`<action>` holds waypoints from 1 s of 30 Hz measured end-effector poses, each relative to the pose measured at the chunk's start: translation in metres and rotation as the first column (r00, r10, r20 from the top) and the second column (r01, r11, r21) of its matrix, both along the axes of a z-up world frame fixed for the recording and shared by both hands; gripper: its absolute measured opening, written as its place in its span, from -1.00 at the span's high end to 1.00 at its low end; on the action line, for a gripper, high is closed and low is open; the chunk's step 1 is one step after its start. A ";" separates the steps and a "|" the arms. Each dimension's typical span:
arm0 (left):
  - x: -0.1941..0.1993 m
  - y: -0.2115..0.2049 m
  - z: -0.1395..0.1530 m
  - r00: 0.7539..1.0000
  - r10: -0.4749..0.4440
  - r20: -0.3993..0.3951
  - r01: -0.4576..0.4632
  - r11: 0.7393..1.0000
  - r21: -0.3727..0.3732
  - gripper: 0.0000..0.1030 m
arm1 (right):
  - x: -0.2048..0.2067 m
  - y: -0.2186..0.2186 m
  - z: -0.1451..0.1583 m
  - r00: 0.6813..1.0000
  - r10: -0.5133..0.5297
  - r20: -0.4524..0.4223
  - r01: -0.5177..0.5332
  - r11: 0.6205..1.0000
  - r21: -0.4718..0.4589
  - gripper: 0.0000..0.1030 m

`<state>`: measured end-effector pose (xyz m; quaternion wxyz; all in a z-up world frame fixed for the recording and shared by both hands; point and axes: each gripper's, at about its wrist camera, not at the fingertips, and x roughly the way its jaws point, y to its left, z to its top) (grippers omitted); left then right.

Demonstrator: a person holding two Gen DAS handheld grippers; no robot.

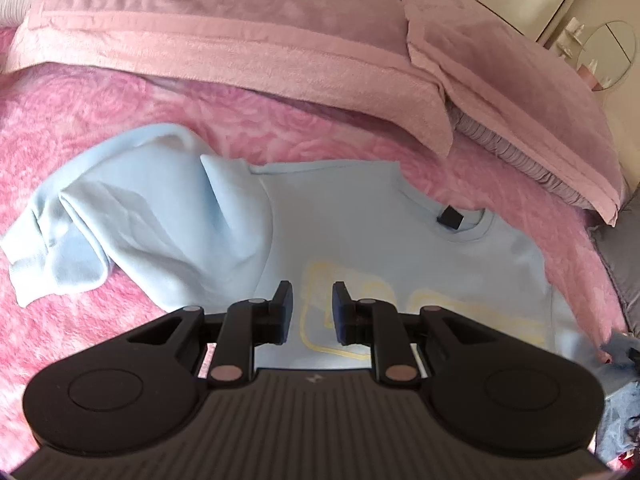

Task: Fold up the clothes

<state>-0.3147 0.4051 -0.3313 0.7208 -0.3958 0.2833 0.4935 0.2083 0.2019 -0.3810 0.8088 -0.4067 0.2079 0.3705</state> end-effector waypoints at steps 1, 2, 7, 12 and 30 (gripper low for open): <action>-0.003 -0.002 0.002 1.000 0.007 0.001 -0.007 1.000 0.005 0.68 | 0.012 -0.023 0.017 0.991 -0.097 -0.091 0.108 0.985 0.132 0.93; -0.007 -0.004 0.003 1.000 0.023 0.010 -0.023 1.000 0.001 0.68 | 0.024 -0.048 0.033 0.964 -0.183 -0.192 0.229 0.939 0.257 0.93; -0.029 -0.015 -0.007 0.990 0.131 0.055 -0.128 0.990 -0.060 0.67 | 0.069 -0.196 0.026 0.566 -0.394 -0.725 0.811 0.425 0.402 0.84; -0.063 -0.028 -0.021 0.964 0.252 0.081 -0.240 0.962 -0.127 0.55 | 0.081 -0.269 -0.037 0.120 -0.312 -0.942 0.993 0.060 0.106 0.18; -0.210 0.021 -0.096 0.681 0.709 0.181 -0.664 0.703 -0.256 0.33 | -0.038 -0.167 0.003 0.347 -0.514 -0.784 0.889 0.446 0.101 -0.22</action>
